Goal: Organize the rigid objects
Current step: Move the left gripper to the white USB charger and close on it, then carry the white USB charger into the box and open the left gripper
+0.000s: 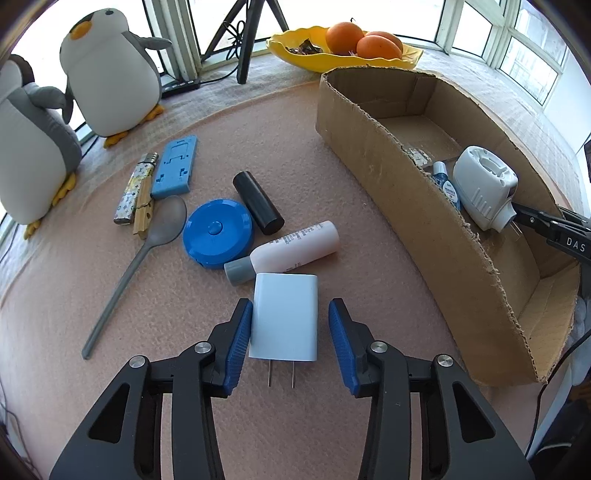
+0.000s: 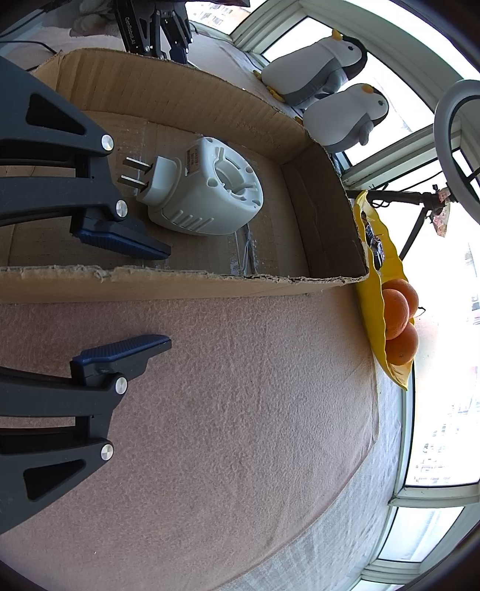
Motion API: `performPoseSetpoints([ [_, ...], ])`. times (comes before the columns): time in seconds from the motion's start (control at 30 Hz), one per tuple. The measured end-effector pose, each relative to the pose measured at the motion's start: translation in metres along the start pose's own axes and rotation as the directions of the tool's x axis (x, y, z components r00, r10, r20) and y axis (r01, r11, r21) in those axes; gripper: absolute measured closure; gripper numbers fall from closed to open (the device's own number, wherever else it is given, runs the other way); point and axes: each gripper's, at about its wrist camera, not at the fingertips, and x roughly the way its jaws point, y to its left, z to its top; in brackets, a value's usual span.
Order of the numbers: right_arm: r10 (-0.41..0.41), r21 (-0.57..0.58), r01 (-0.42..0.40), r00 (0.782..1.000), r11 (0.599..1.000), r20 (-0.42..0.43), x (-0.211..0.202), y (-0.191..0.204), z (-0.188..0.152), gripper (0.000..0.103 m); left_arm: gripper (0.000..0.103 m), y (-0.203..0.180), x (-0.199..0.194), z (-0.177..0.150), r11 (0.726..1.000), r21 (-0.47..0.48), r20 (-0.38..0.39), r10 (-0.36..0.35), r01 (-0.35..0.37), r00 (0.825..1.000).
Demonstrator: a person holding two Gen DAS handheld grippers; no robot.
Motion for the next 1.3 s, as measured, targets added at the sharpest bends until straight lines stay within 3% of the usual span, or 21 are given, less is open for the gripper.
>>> performPoseSetpoints([
  [0.43, 0.000, 0.000, 0.000, 1.000, 1.000, 0.000, 0.000, 0.000, 0.000, 0.064, 0.069, 0.004, -0.003, -0.004, 0.997, -0.061, 0.023, -0.035, 0.036, 0.999],
  [0.73, 0.000, 0.000, 0.000, 1.000, 1.000, 0.000, 0.000, 0.000, 0.000, 0.064, 0.069, 0.007, -0.032, -0.006, 0.994, -0.090, 0.074, -0.057, 0.064, 0.996],
  [1.0, 0.002, 0.002, -0.002, 1.000, 1.000, 0.001, 0.000, -0.001, 0.000, 0.064, 0.069, -0.016, -0.066, 0.007, 0.992, -0.045, 0.152, -0.107, 0.115, 0.983],
  [1.3, 0.002, 0.001, -0.002, 1.000, 1.000, 0.001, 0.000, -0.001, 0.000, 0.064, 0.069, -0.073, -0.080, 0.023, 0.980, 0.086, 0.180, -0.193, 0.180, 0.965],
])
